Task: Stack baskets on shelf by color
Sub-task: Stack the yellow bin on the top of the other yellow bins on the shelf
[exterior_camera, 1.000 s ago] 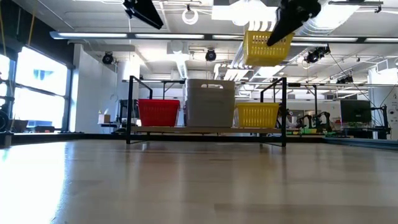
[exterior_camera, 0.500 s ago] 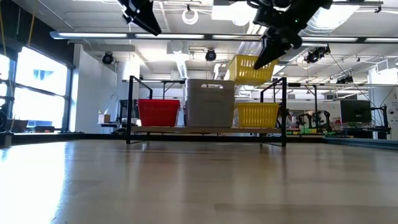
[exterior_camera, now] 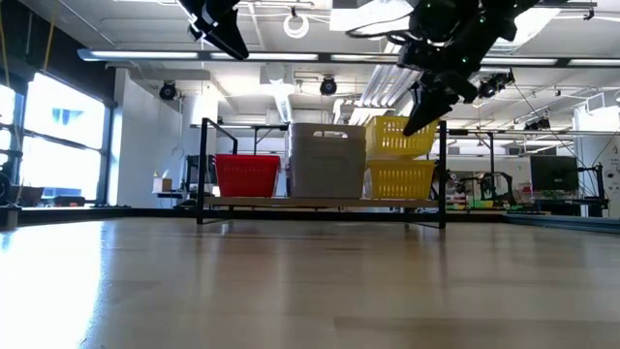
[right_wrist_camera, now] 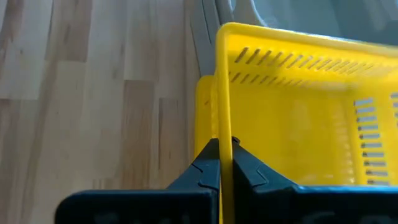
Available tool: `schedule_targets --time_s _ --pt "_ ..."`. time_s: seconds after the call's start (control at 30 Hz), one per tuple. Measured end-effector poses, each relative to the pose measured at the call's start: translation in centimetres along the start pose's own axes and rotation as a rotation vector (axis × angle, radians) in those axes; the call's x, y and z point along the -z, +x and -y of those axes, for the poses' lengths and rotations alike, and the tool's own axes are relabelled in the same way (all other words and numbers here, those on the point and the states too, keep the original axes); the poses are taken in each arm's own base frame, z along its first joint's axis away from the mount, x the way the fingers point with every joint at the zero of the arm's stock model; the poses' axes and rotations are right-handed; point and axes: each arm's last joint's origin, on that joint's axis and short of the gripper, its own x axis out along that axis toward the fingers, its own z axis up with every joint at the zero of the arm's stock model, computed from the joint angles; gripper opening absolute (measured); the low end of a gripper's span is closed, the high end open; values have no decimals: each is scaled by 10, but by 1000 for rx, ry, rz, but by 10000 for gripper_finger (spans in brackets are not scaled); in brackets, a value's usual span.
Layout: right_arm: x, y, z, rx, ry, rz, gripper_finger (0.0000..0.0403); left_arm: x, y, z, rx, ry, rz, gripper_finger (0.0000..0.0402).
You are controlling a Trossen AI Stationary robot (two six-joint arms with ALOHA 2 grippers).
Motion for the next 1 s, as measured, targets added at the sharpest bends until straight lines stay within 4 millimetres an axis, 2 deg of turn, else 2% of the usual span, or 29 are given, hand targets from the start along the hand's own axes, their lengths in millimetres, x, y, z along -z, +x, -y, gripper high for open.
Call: schedule_targets --time_s 0.33,1.0 --pt "6 34 0 -48 37 -103 0 0 0 0 -1 -26 0 137" --pt "7 35 7 4 -38 -114 0 0 0 0 0 -29 -1 137"
